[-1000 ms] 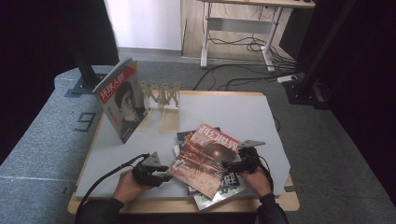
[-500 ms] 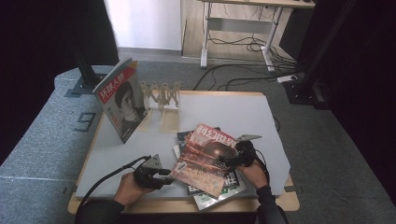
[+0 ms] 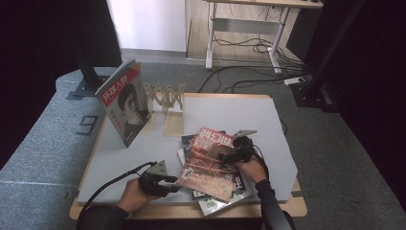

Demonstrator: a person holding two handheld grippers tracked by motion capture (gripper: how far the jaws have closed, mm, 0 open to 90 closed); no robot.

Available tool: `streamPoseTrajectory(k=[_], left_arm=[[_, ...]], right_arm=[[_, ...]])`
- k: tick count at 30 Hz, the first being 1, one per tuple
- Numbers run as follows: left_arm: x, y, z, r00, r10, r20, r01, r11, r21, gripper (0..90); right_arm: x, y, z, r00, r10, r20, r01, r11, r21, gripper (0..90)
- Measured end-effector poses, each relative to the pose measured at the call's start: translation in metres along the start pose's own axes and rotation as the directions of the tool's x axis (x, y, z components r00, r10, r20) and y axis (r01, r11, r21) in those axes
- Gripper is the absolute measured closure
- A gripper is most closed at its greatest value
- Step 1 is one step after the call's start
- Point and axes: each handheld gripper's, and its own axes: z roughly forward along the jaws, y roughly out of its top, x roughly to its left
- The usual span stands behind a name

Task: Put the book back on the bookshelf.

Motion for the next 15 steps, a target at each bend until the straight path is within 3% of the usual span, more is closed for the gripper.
streamPoseTrajectory(k=[4,7,13,15], left_arm=[[0.003,0.000,-0.004,0.9982,0.011,-0.059,-0.011,0.9999,0.010,47.0],[0.008,-0.002,-0.009,0.9942,-0.009,-0.108,0.008,0.9999,-0.006,36.5],[0.026,-0.013,-0.011,0.9779,-0.103,-0.182,0.102,0.9946,-0.014,18.6],[0.030,-0.017,-0.010,0.9741,-0.105,-0.200,0.108,0.9942,0.002,14.5]], right_arm=[[0.000,-0.003,-0.006,1.0000,-0.004,0.006,0.004,1.000,0.005,1.9],[-0.004,-0.009,-0.014,0.9999,0.015,0.006,-0.015,1.000,0.004,0.5],[-0.015,-0.021,-0.026,0.9976,0.069,0.005,-0.069,0.998,0.013,0.0],[-0.018,-0.025,-0.026,0.9969,0.079,0.000,-0.079,0.997,0.024,0.0]])
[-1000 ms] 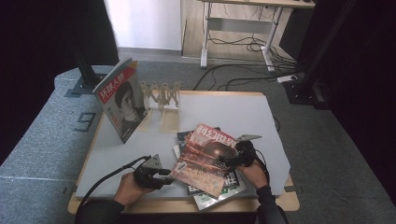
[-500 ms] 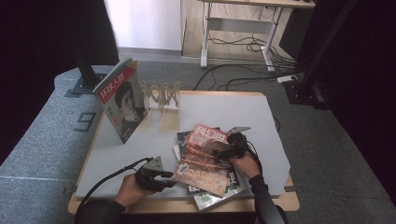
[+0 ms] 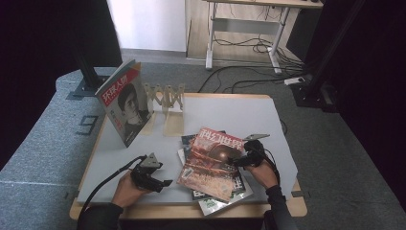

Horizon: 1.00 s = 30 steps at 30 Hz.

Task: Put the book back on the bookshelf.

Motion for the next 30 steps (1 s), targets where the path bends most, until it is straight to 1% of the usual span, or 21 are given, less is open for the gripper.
streamPoseTrajectory(k=[2,3,4,5,7,8,11,14,16,19,23,26,29,30], left_arm=[[0.002,-0.002,0.003,0.9998,0.010,-0.016,-0.010,0.9999,0.014,13.1],[0.001,-0.003,0.006,0.9992,0.020,-0.034,-0.019,0.9996,0.023,11.2],[0.001,-0.005,0.009,0.9977,0.040,-0.055,-0.038,0.9986,0.036,8.5],[0.001,-0.005,0.009,0.9970,0.040,-0.066,-0.038,0.9987,0.033,4.5],[0.001,-0.005,0.010,0.9970,0.041,-0.065,-0.039,0.9987,0.033,2.4],[0.001,-0.005,0.010,0.9972,0.042,-0.061,-0.040,0.9987,0.033,2.7],[0.003,-0.005,0.010,0.9983,0.031,-0.050,-0.029,0.9991,0.032,3.0],[0.003,-0.005,0.010,0.9982,0.032,-0.051,-0.031,0.9991,0.030,3.0],[0.003,-0.006,0.010,0.9982,0.032,-0.050,-0.031,0.9991,0.029,3.2],[0.003,-0.006,0.010,0.9983,0.033,-0.049,-0.031,0.9991,0.029,3.3],[0.003,-0.006,0.010,0.9982,0.035,-0.048,-0.034,0.9990,0.029,3.7],[0.003,-0.006,0.010,0.9982,0.036,-0.047,-0.034,0.9990,0.028,3.9],[0.003,-0.006,0.010,0.9982,0.036,-0.048,-0.035,0.9990,0.027,4.0],[0.003,-0.006,0.010,0.9982,0.037,-0.048,-0.036,0.9990,0.027,4.2]], right_arm=[[-0.002,-0.002,0.001,0.9994,0.025,-0.025,-0.025,1.000,0.002,0.0],[-0.003,-0.003,0.002,0.9987,0.037,-0.036,-0.037,0.999,0.001,0.0],[-0.004,-0.004,0.002,0.9979,0.047,-0.044,-0.047,0.999,0.002,0.0],[-0.004,-0.004,0.003,0.9969,0.058,-0.053,-0.058,0.998,0.005,0.0],[-0.006,-0.004,0.004,0.9950,0.069,-0.071,-0.069,0.998,0.007,0.0],[-0.006,-0.005,0.005,0.9930,0.082,-0.085,-0.081,0.997,0.017,0.0],[-0.007,-0.006,0.008,0.9871,0.107,-0.119,-0.105,0.994,0.024,0.0],[-0.008,-0.006,0.011,0.9816,0.126,-0.143,-0.122,0.992,0.032,0.0],[-0.011,-0.007,0.012,0.9765,0.140,-0.164,-0.135,0.990,0.042,0.0],[-0.013,-0.006,0.012,0.9744,0.146,-0.171,-0.140,0.989,0.048,0.0],[-0.012,-0.005,0.013,0.9749,0.152,-0.162,-0.144,0.988,0.061,0.0],[-0.008,-0.005,0.011,0.9753,0.153,-0.159,-0.143,0.987,0.074,0.1],[-0.007,-0.005,0.009,0.9734,0.164,-0.160,-0.152,0.985,0.083,2.3],[-0.007,-0.005,0.009,0.9720,0.168,-0.165,-0.155,0.984,0.088,4.4]])
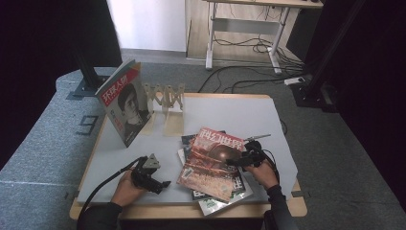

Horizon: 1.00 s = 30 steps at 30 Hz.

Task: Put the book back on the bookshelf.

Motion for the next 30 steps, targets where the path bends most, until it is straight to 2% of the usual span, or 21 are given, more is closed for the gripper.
streamPoseTrajectory(k=[6,11,20,24,27,30], left_arm=[[0.000,0.000,0.000,1.0000,0.001,0.001,-0.001,1.0000,-0.001,4.5],[0.000,0.000,0.000,1.0000,0.001,0.001,-0.001,1.0000,-0.002,4.9],[0.000,0.000,0.000,1.0000,0.001,0.002,-0.001,1.0000,-0.003,4.8],[0.000,0.000,0.000,1.0000,0.001,0.002,-0.001,1.0000,-0.002,4.9],[0.000,0.000,0.000,1.0000,0.002,0.002,-0.002,1.0000,-0.002,4.9],[0.000,0.000,0.000,1.0000,0.000,0.003,0.000,1.0000,-0.002,4.9]], right_arm=[[0.007,-0.001,-0.003,0.9999,-0.016,-0.002,0.016,1.000,0.024,7.4],[0.001,0.002,0.001,0.9997,0.002,-0.023,-0.002,1.000,0.012,6.1],[-0.008,0.013,0.005,0.9999,0.009,-0.008,-0.009,1.000,-0.008,7.1],[-0.015,0.019,0.004,0.9999,0.013,0.009,-0.012,0.999,-0.045,13.3],[-0.018,0.024,0.003,0.9991,0.008,0.041,-0.005,0.998,-0.062,16.6],[-0.019,0.029,0.002,0.9977,-0.001,0.068,0.007,0.997,-0.083,25.2]])
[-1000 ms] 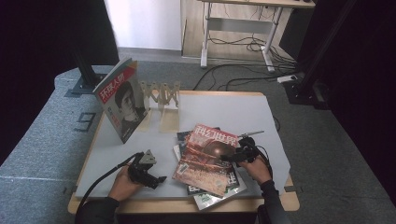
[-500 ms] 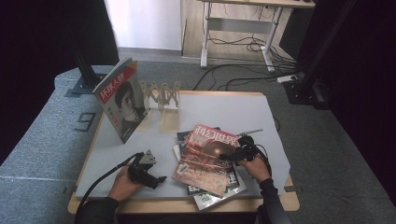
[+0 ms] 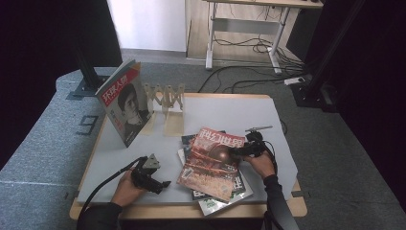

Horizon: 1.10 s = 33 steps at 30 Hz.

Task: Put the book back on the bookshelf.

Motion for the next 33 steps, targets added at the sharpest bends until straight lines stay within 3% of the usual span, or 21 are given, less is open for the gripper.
streamPoseTrajectory(k=[10,16,27,33], left_arm=[[0.000,0.000,0.000,1.0000,-0.001,0.000,0.001,1.0000,0.000,4.9],[0.000,0.000,0.000,1.0000,-0.002,0.000,0.002,1.0000,0.001,4.8],[0.000,0.000,0.000,1.0000,-0.005,-0.004,0.005,1.0000,0.005,4.6],[0.000,0.000,0.000,1.0000,-0.004,-0.003,0.004,1.0000,0.006,4.6]], right_arm=[[0.003,0.012,-0.006,0.9978,-0.031,0.058,0.033,0.999,-0.036,60.0],[0.010,0.016,-0.013,0.9946,-0.070,0.077,0.073,0.996,-0.048,72.9],[0.025,0.022,-0.026,0.9930,-0.096,0.069,0.103,0.989,-0.106,81.0],[0.038,0.028,-0.035,0.9879,-0.133,0.079,0.143,0.981,-0.134,82.0]])
